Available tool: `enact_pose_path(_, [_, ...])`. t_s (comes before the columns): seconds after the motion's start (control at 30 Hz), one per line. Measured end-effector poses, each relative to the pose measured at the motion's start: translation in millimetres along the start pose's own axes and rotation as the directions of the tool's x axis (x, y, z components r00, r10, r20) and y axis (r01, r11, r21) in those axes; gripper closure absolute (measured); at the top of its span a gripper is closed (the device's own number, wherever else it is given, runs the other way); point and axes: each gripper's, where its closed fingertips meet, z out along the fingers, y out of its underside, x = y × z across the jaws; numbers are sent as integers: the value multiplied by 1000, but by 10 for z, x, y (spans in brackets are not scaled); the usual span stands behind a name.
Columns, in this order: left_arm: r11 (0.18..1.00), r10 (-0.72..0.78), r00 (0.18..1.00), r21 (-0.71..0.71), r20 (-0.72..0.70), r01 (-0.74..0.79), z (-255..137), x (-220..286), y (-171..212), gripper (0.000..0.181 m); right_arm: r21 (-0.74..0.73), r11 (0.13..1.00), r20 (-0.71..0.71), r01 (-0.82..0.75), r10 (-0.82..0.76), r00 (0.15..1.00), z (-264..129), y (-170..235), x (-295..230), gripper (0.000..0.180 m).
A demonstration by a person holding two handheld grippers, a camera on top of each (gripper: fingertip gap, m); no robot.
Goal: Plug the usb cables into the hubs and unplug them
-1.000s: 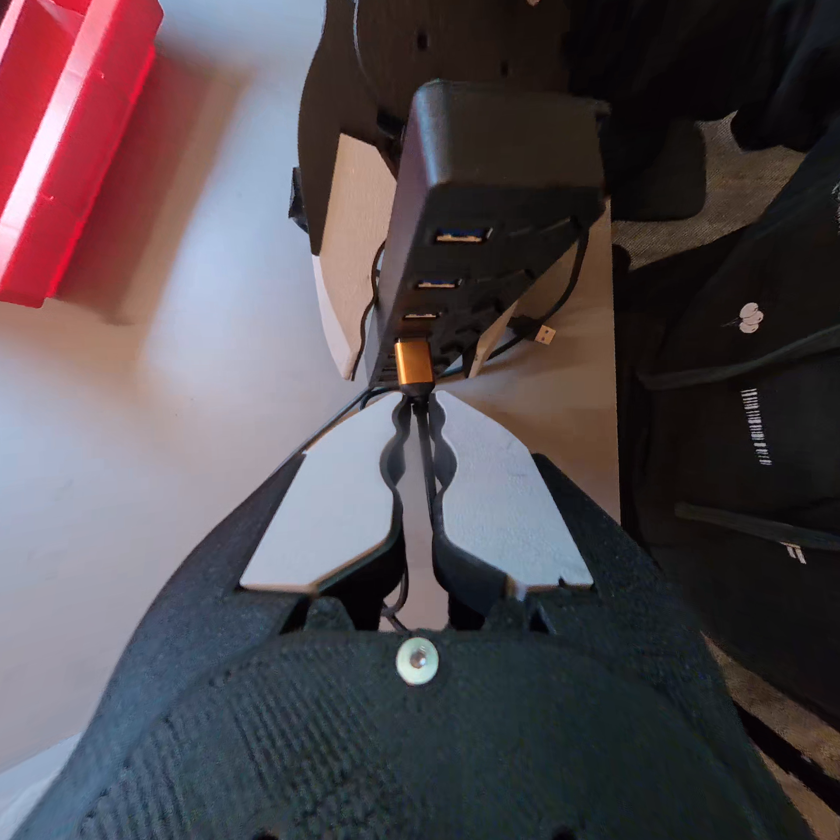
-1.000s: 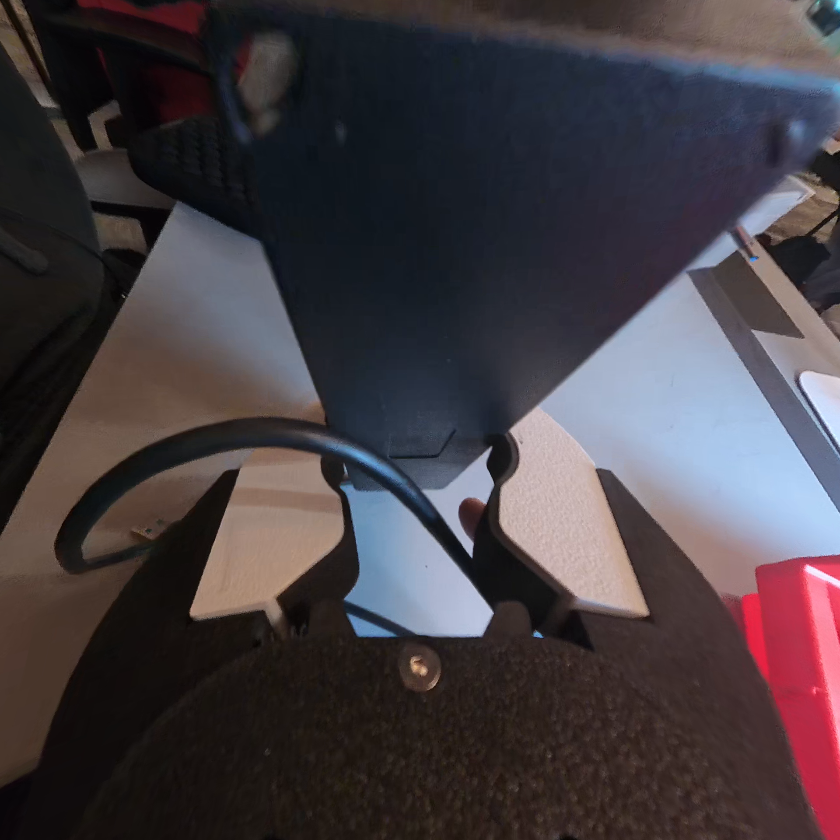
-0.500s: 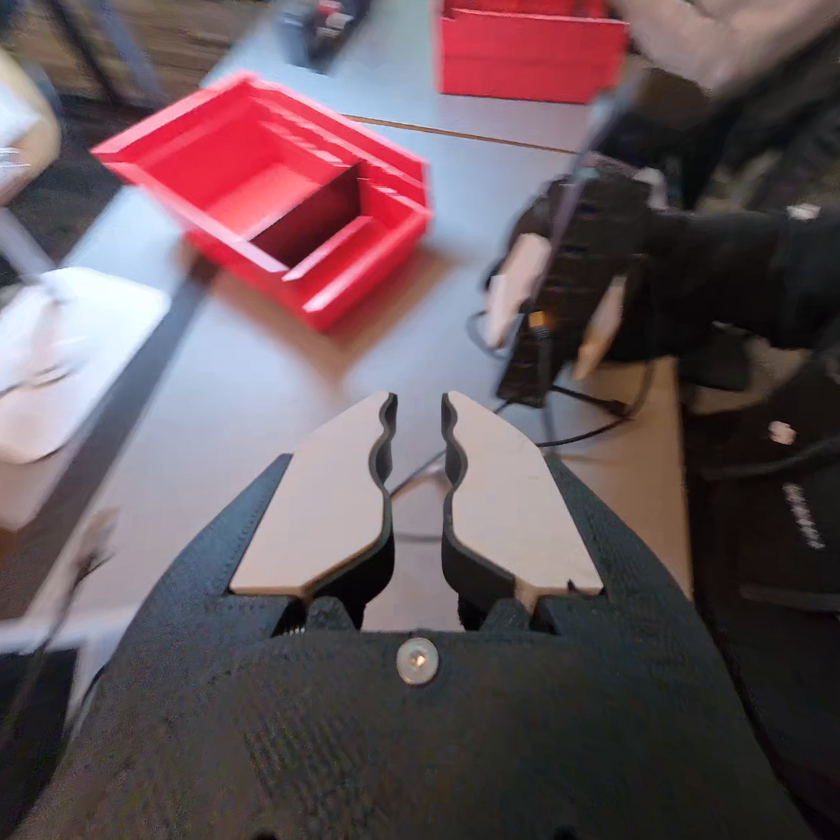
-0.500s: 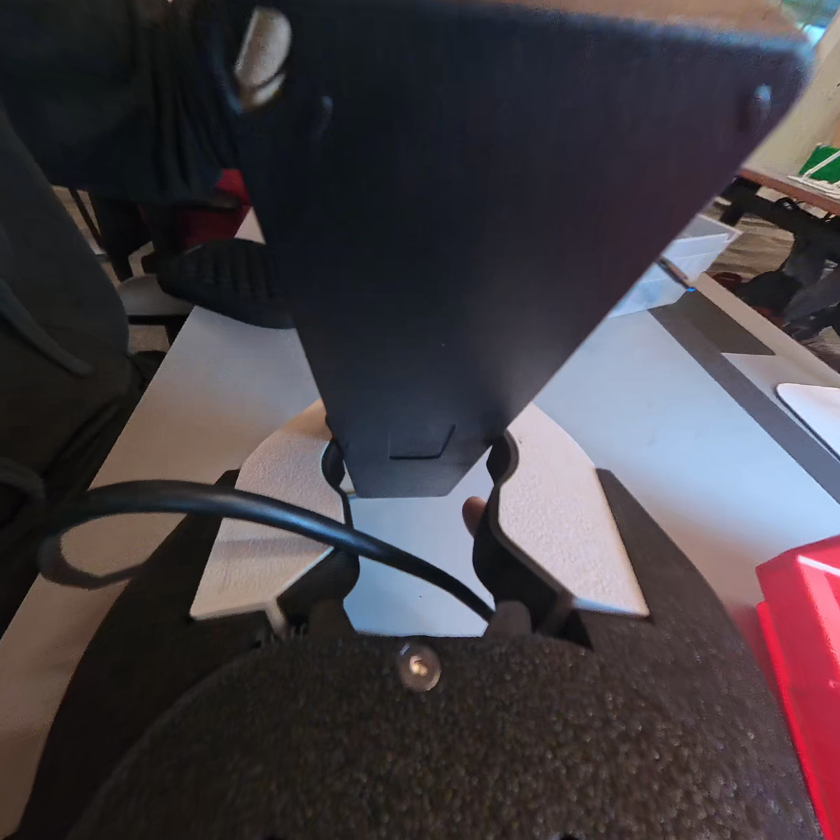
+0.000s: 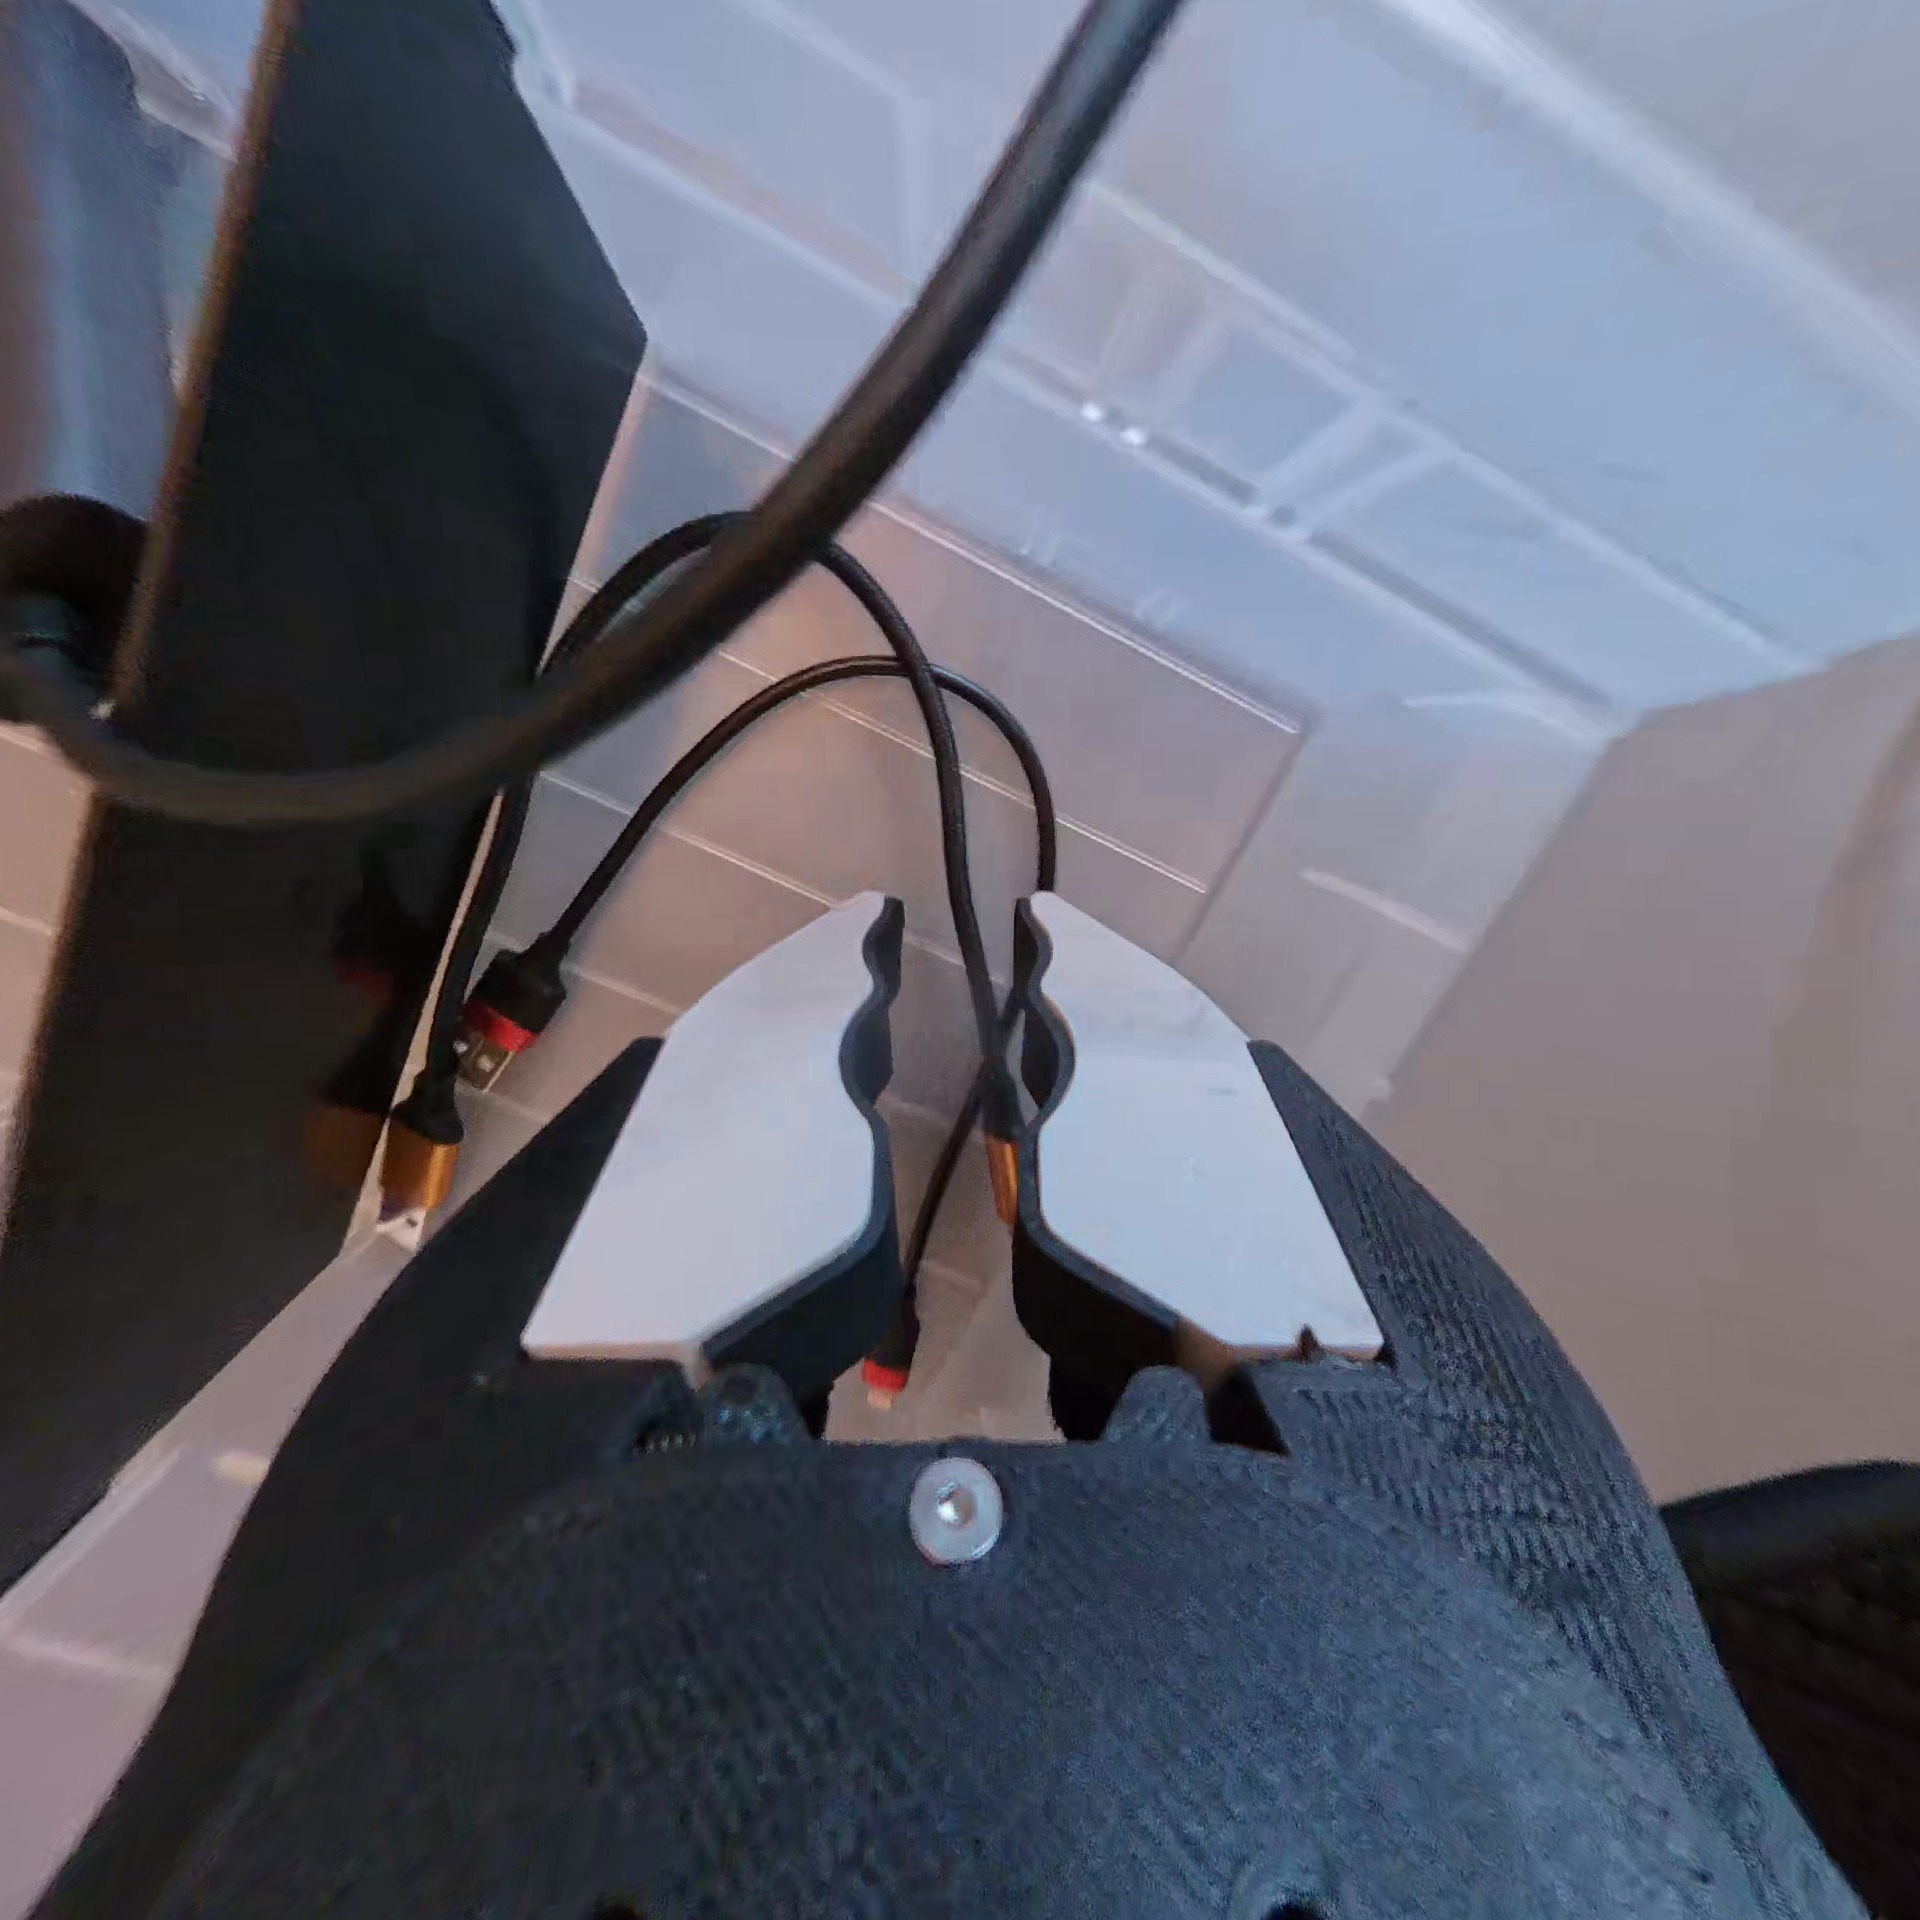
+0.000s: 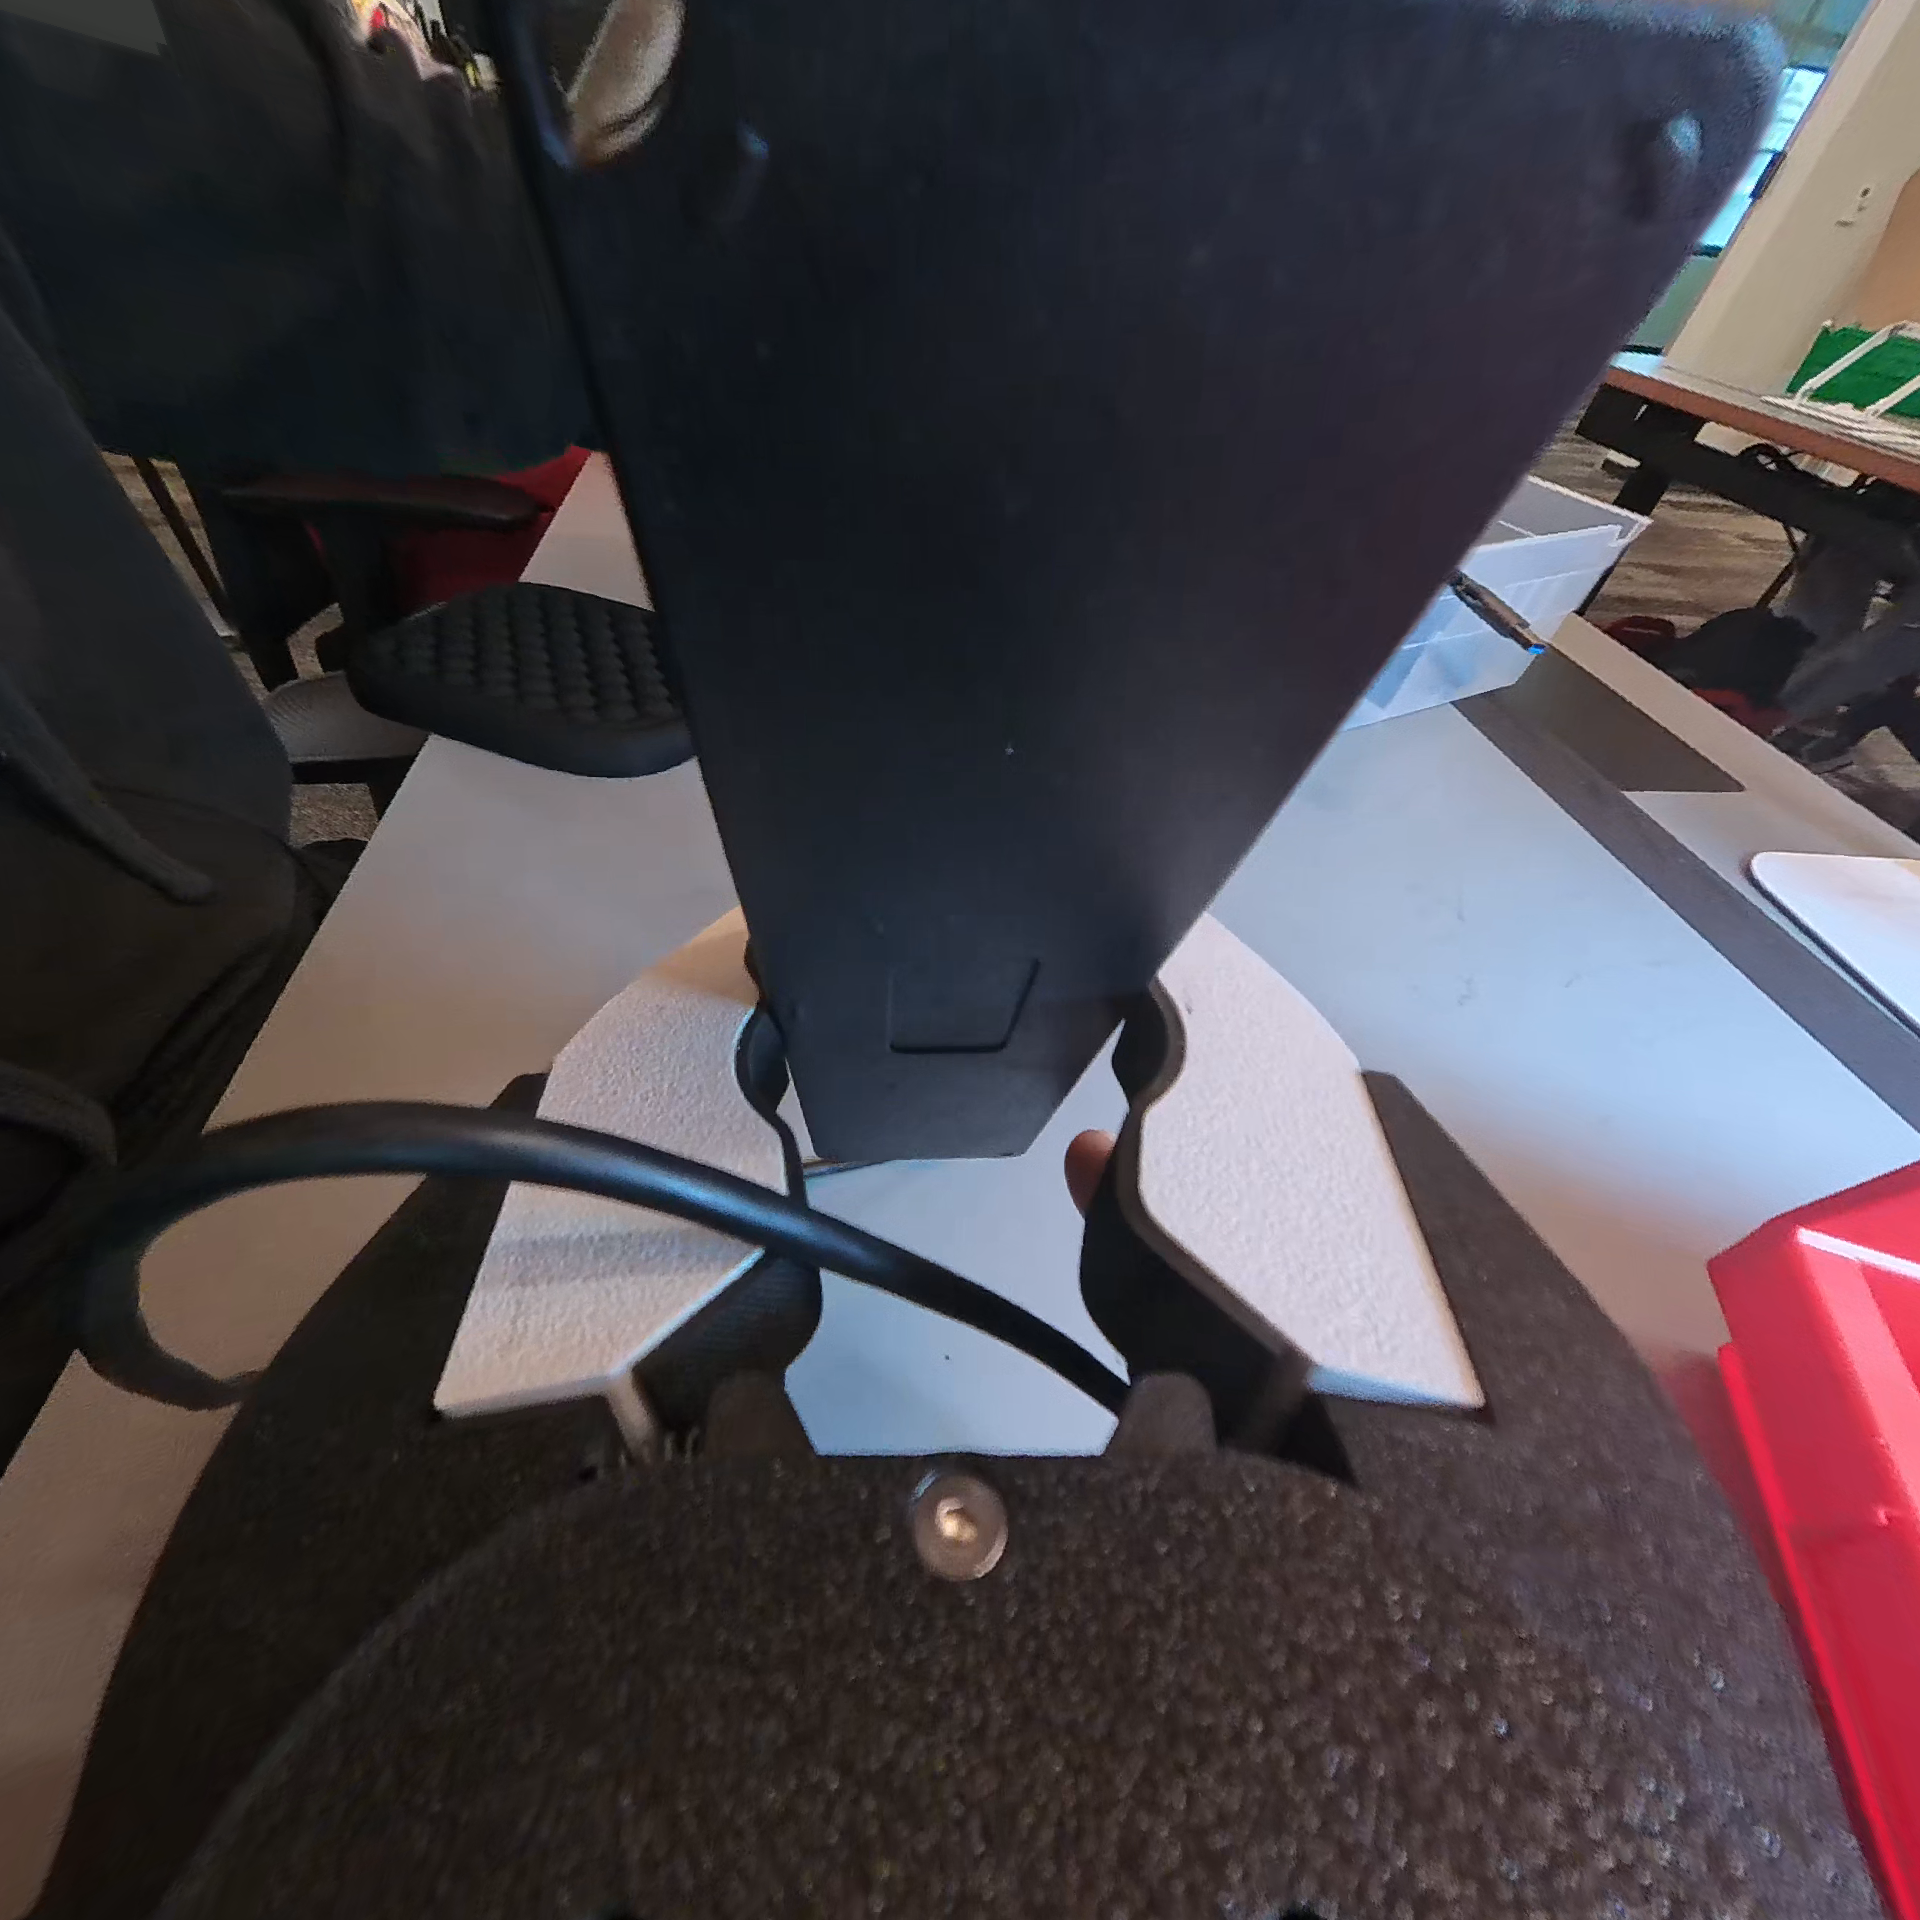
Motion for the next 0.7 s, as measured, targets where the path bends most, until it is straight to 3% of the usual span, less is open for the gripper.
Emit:
enact_pose_path(0.23, [1000,16,1000,12,14,-16,79,-40,-46,174,5,1000,-20,-5,5,1000,-36,4,51,117])
enact_pose_path(0.47, [937,41,987,350,-154,15,-1258,526,-247,177,22,1000,-24,9,-9,1000,-79,-62,50,117])
enact_pose_path(0.6, [821,202,922,571,-331,25,-1987,1324,-282,177,34,999,-32,11,-10,999,-85,-94,54,117])
enact_pose_path(0.7, [723,309,843,685,-441,93,-2245,1872,-241,177,50,999,-48,1,1,999,-104,-118,86,117])
